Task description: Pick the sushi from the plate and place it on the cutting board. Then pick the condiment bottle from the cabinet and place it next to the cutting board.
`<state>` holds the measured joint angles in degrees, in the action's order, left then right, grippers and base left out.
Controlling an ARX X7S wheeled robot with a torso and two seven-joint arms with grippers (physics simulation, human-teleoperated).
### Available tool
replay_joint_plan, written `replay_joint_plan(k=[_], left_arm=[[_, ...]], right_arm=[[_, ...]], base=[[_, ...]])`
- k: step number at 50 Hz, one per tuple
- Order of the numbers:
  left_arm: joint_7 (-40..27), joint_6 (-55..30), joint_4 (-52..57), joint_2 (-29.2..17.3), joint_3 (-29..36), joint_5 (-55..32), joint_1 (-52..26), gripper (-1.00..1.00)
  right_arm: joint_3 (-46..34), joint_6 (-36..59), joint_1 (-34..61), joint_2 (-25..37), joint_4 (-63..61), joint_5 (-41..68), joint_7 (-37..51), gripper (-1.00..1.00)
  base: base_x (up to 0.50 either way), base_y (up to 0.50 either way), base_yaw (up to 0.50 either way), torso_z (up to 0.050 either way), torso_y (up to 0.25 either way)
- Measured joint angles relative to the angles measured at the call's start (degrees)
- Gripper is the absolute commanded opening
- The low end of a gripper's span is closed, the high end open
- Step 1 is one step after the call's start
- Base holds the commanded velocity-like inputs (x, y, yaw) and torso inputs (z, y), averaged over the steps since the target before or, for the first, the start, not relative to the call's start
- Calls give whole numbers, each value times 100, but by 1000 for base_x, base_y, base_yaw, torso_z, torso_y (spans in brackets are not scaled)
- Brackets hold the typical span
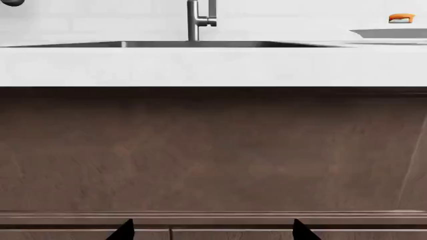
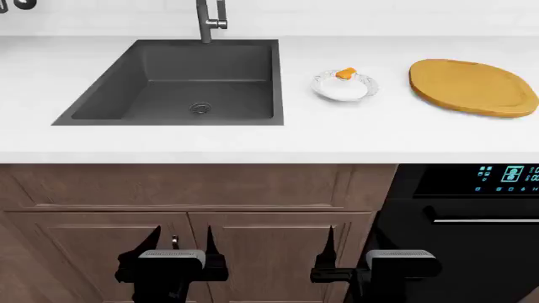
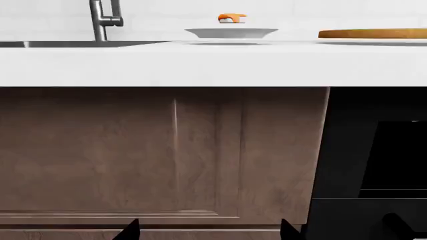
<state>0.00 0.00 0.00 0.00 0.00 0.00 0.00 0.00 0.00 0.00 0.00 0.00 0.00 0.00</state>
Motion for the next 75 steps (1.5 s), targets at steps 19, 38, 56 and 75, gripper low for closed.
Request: replay_joint_plan(k=[19,38,56,75], left_arm=[[-195,-5,21,-216,188,-423,-28,100],[-419,-326,362,-434,295,-773,-30,100],[-443,-3332,2507,-1319,-40,-1876,-881,100],[-625,-6928,3450,-1854,-772,-3612,-3462,100]], right_arm=[[-281,53,6,233,-17,198,215,100],[-438,273,30,402,-240,438,446,100],[108,2976,244,1243,-2900,1688,453,100],[1627,7419,2748,1801,-4608,4602,1441,100]], base=[[0,0,0,37,28],[0,0,0,50,40],[0,0,0,50,40],[0,0,0,50,41]])
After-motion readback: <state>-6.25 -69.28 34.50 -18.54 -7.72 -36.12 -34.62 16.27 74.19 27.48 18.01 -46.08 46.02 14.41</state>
